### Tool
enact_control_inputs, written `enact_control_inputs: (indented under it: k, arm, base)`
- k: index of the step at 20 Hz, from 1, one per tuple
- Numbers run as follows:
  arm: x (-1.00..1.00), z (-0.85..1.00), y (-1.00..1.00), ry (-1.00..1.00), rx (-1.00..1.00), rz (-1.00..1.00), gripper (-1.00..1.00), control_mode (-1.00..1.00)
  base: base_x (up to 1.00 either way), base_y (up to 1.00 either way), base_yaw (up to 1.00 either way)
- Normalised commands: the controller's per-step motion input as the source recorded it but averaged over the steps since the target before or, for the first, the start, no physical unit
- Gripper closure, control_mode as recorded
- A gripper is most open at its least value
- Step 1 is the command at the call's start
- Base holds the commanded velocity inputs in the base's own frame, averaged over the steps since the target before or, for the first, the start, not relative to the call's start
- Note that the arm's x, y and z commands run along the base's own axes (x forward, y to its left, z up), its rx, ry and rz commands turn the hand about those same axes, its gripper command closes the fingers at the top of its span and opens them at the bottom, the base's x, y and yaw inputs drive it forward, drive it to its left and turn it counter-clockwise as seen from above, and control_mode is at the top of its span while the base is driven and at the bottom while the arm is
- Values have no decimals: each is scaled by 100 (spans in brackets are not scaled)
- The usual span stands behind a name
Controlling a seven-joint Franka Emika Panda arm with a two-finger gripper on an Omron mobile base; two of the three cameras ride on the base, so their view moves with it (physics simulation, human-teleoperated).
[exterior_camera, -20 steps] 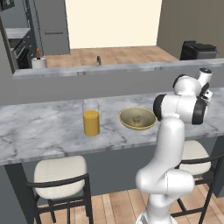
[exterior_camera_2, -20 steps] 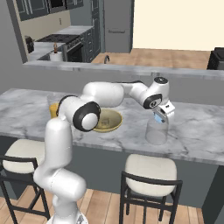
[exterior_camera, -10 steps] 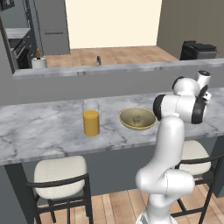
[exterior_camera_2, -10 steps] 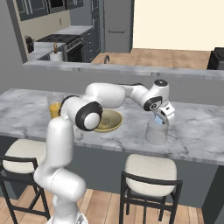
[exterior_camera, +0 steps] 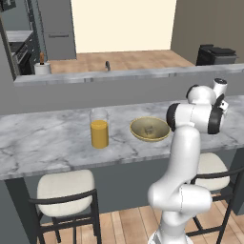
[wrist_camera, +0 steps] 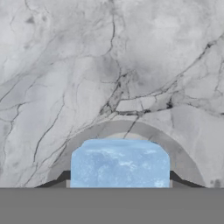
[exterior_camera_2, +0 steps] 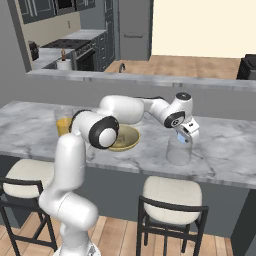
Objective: There are two ice cubes in the ice bowl. Place both ice cubes in the glass cup.
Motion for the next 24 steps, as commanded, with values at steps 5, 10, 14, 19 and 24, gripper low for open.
enact_control_inputs:
  k: [5,10,14,19,24]
  arm:
    - [10,-14,0,0,0,0,100,-100]
    - [6,-13,-3,0,0,0,100,-100]
    - [13,-3,-10,0,0,0,100,-100]
    - [12,0,-16,0,0,0,100,-100]
    - [0,0,0,0,0,0,-100,-100]
  base:
    - [0,0,0]
    - [0,0,0]
    - [0,0,0]
    - [0,0,0]
    - [0,0,0]
